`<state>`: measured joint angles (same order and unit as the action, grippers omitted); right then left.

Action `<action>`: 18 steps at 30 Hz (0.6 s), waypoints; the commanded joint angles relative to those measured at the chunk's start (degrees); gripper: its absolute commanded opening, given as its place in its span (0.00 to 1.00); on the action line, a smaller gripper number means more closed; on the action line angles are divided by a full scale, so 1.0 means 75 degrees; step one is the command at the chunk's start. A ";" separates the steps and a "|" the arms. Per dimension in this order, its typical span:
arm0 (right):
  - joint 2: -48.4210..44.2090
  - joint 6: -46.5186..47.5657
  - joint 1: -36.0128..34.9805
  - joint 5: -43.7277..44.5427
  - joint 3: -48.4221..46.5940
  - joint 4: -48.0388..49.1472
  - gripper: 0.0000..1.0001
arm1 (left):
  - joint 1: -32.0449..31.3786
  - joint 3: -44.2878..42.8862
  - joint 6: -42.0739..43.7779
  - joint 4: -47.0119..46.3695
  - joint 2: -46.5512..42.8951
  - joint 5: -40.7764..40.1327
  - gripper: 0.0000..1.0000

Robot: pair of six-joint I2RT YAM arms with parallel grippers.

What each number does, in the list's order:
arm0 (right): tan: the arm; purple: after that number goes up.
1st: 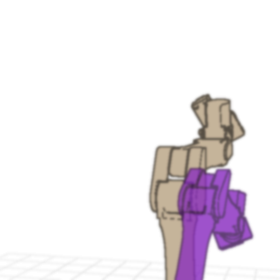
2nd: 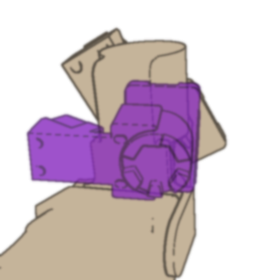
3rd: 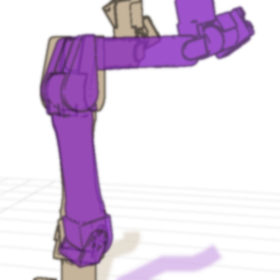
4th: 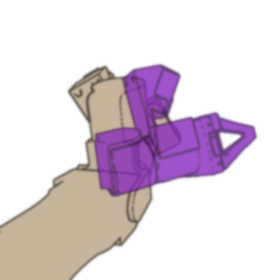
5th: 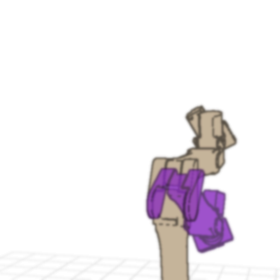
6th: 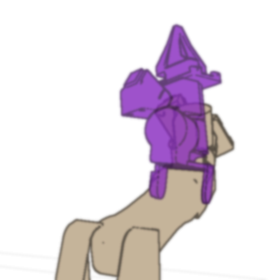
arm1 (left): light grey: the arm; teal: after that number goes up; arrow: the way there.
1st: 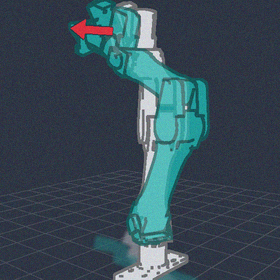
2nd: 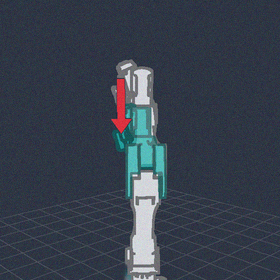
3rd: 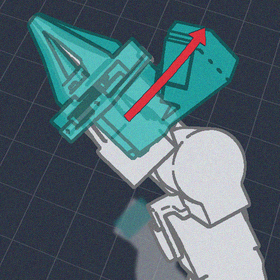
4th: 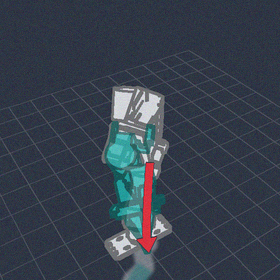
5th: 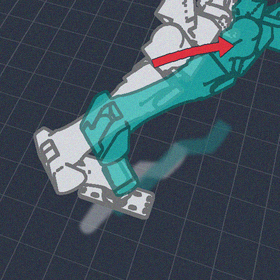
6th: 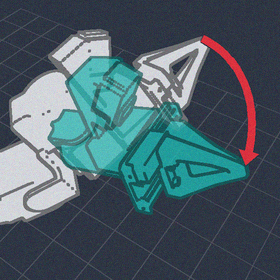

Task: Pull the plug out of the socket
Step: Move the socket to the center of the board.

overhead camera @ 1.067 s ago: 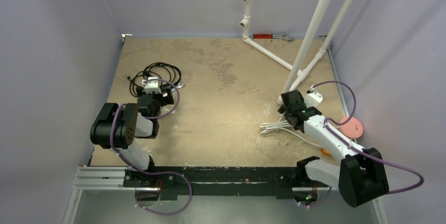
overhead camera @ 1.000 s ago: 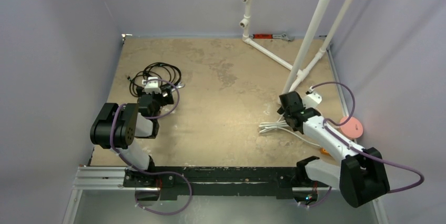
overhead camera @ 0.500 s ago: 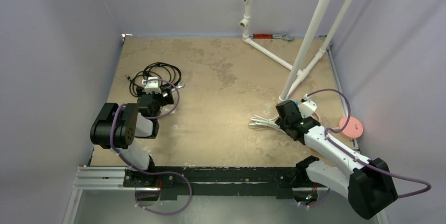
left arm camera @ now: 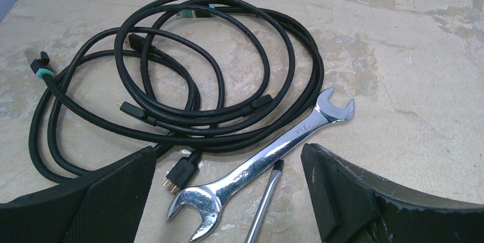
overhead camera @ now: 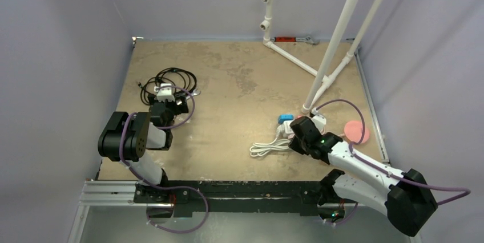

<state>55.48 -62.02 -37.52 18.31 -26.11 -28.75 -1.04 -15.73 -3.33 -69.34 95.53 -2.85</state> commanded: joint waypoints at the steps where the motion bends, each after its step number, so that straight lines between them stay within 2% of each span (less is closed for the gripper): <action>1: -0.0001 -0.0458 -0.0477 -0.0205 -0.0061 0.0296 0.00 | 0.0053 -0.0036 0.0120 -0.0371 -0.0057 -0.0019 0.99; 6: 0.0325 -0.1066 -0.1525 0.0040 -0.0415 0.0478 0.00 | 0.0049 -0.0031 0.0128 -0.0375 -0.0057 -0.0008 0.99; 11: 0.1341 -0.1631 -0.2824 0.0727 -0.1192 0.0728 0.00 | 0.0047 -0.0029 0.0124 -0.0373 -0.0057 -0.0010 1.00; 18: 0.2846 -0.1091 -0.3487 0.0787 -0.2482 0.1757 0.00 | 0.0047 -0.0018 0.0115 -0.0377 -0.0057 -0.0007 0.99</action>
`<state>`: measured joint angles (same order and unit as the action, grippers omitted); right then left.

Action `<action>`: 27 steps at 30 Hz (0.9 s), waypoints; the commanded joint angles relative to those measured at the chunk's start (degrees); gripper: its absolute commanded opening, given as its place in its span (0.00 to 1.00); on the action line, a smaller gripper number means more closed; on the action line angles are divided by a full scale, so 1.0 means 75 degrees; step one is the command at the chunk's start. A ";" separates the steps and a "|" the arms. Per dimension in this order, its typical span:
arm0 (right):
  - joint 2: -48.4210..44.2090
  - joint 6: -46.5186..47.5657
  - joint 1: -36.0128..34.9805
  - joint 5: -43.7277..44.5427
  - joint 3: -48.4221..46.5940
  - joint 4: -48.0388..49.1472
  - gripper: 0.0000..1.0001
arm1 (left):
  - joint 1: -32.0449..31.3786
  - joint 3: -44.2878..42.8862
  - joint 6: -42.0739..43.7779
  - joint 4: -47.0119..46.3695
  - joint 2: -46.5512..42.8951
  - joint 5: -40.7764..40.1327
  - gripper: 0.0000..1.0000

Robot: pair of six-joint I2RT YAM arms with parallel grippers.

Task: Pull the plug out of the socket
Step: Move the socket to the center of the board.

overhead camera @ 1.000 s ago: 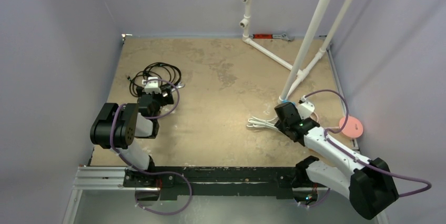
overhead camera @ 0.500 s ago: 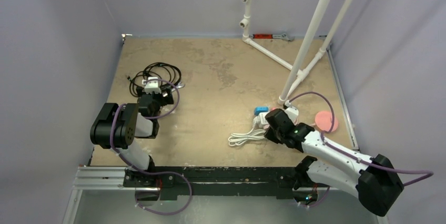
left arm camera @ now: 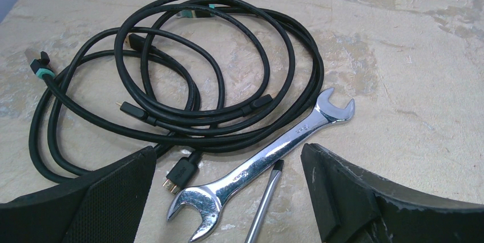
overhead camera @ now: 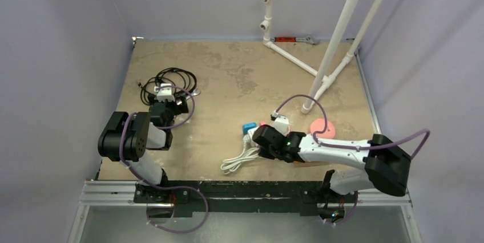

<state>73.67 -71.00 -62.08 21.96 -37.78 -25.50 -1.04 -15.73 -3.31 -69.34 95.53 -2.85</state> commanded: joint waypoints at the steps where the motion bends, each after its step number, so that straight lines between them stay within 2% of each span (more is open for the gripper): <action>1: 0.0580 0.0256 -0.0226 0.0229 -0.1049 0.1524 0.00 | 0.0045 -0.0018 0.0110 -0.0385 -0.0057 -0.0004 1.00; 7: 0.1421 0.0774 -0.0221 0.0153 -0.1682 0.1962 0.00 | 0.0052 0.0004 0.0086 -0.0353 -0.0158 -0.0029 0.99; 12: 0.1851 0.1043 -0.0027 0.0432 -0.1806 0.2128 0.00 | 0.0026 -0.0061 0.0089 0.0564 -0.1066 -0.0091 0.99; 16: 0.1816 0.1306 0.0423 0.0192 -0.1461 0.2538 0.00 | -0.0081 -0.0435 -0.0420 0.2329 -0.2216 -0.0892 0.99; 20: 0.1538 0.1837 0.0820 0.0139 -0.1232 0.2800 0.04 | -0.0093 -0.1173 -0.1194 0.4358 -0.3475 -0.1446 0.99; 24: 0.1305 0.2424 0.1033 0.0043 -0.1143 0.2916 0.25 | -0.0085 -0.2319 -0.3336 0.7289 -0.4616 -0.2845 0.99; 27: 0.0989 0.2703 0.1036 -0.0002 -0.1070 0.2894 0.40 | -0.0092 -0.3110 -0.4038 0.8742 -0.4945 -0.2140 0.99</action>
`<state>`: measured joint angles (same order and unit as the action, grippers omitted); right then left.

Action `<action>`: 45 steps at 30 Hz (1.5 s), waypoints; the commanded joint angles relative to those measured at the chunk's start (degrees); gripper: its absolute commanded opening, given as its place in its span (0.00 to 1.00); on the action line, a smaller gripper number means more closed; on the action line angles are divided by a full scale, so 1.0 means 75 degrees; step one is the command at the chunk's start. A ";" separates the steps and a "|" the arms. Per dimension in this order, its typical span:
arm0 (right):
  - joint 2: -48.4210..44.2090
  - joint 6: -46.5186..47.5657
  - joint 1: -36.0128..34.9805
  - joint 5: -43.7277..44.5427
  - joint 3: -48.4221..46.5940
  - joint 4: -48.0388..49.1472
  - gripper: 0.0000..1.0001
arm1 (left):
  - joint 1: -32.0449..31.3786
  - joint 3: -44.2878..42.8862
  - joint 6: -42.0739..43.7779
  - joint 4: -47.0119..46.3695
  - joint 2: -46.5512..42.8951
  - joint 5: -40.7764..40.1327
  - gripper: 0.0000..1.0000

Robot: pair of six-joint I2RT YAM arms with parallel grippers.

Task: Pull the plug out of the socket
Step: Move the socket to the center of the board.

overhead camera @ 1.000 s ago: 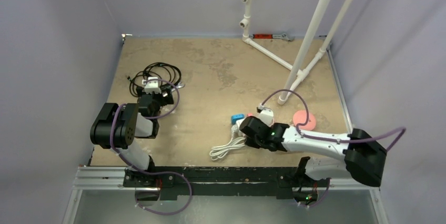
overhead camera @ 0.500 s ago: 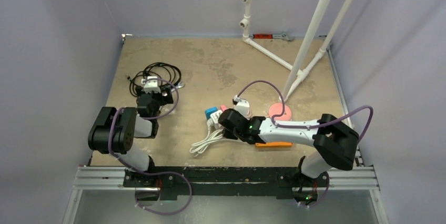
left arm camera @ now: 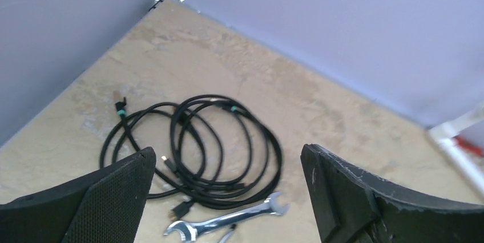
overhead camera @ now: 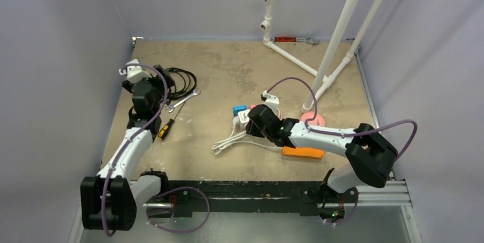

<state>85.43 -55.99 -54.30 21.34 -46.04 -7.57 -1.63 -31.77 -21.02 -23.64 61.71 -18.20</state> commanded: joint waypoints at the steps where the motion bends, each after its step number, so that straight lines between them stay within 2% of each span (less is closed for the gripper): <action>1: -0.0742 0.0783 -0.0002 0.0061 0.0102 0.0476 0.44 | -0.0017 -0.1177 -0.1770 0.2913 -0.0485 0.0315 0.99; 4: -0.1395 0.1108 -0.0012 0.0132 0.0363 0.0537 0.58 | 0.0001 -0.1840 -0.1742 0.3926 -0.0424 0.1758 0.99; 7: -0.2018 0.1422 -0.0013 0.0020 0.0717 0.0663 0.79 | -0.0001 -0.2437 -0.1527 0.4442 -0.0376 0.3213 0.99; 9: -0.2337 0.1761 -0.0013 0.0030 0.0840 0.0658 0.88 | 0.0000 -0.2683 -0.1376 0.4472 -0.0400 0.4374 0.99; 12: -0.2568 0.2111 -0.0013 0.0115 0.0705 0.0246 0.92 | -0.0019 -0.3080 -0.1149 0.4445 -0.0263 0.6187 0.99; 14: -0.2601 0.2431 -0.0013 0.0028 0.0595 0.0168 0.94 | -0.0282 -0.3467 -0.0801 0.4888 -0.0049 0.6446 0.99; 16: -0.2554 0.2774 0.0014 0.0040 0.0498 0.0161 0.98 | -0.1218 -0.3708 -0.0318 0.5252 0.0164 0.5800 0.99; 18: -0.2431 0.2959 0.0253 -0.0163 0.0389 0.0240 0.99 | -0.2006 -0.3673 -0.0168 0.5181 0.0452 0.5562 0.99; 22: -0.2109 0.3171 0.1399 -0.1823 0.0425 0.0953 0.98 | -0.2548 -0.3397 -0.0410 0.4585 0.1301 0.6115 0.99; 27: -0.1072 0.3703 0.1782 -0.1602 -0.0513 0.0615 0.89 | -0.3353 -0.3172 -0.0504 0.4159 0.2075 0.5744 1.00; 30: -0.0545 0.3948 0.1859 -0.1543 -0.0964 0.0481 0.85 | -0.3434 -0.2957 -0.0785 0.3844 0.2523 0.6048 0.99; 35: -0.0211 0.4155 0.1857 -0.1251 -0.1164 0.0572 0.81 | -0.3596 -0.2679 -0.0796 0.3836 0.3118 0.5964 0.99; 45: 0.0154 0.4034 0.1860 -0.0945 -0.0987 0.0945 0.71 | -0.3603 -0.2658 -0.0639 0.3840 0.3132 0.5165 0.99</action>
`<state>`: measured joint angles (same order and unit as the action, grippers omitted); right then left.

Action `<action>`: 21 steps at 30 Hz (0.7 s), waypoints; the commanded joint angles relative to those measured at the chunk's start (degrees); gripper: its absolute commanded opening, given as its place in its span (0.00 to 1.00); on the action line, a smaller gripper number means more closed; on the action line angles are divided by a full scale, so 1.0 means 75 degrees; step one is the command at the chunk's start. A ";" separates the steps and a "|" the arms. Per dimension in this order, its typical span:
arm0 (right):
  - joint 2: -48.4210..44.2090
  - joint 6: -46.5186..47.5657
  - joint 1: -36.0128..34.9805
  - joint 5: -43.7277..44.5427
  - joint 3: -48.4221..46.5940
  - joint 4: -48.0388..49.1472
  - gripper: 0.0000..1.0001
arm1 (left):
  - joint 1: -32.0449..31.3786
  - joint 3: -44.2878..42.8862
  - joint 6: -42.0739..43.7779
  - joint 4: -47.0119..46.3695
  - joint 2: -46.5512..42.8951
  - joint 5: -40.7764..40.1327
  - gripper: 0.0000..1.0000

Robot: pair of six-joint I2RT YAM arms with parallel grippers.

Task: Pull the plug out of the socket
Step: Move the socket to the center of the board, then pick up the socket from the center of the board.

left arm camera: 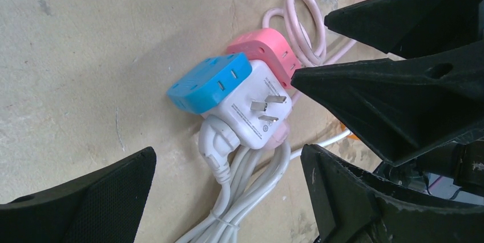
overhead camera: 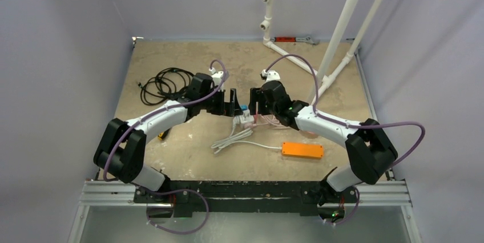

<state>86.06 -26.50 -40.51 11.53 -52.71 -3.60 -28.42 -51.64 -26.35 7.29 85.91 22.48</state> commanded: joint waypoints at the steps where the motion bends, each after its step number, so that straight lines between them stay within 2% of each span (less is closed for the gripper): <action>1: 0.0140 0.0102 0.0017 0.0430 -0.0087 0.0423 0.71 | -0.0030 -0.0015 0.0079 -0.0275 -0.0033 -0.0234 0.99; 14: 0.0575 0.0117 0.0001 0.0131 0.0009 0.0774 0.56 | -0.0022 -0.0218 0.0287 -0.0024 0.0124 -0.0228 0.99; 21: 0.0659 0.0181 -0.0001 -0.0102 0.0074 0.0955 0.39 | -0.0021 -0.0252 0.0361 0.0021 0.0201 -0.0185 0.99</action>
<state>90.80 -26.17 -40.49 12.21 -52.69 0.54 -28.42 -51.66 -24.91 7.90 87.20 20.99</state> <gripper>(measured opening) 0.423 0.994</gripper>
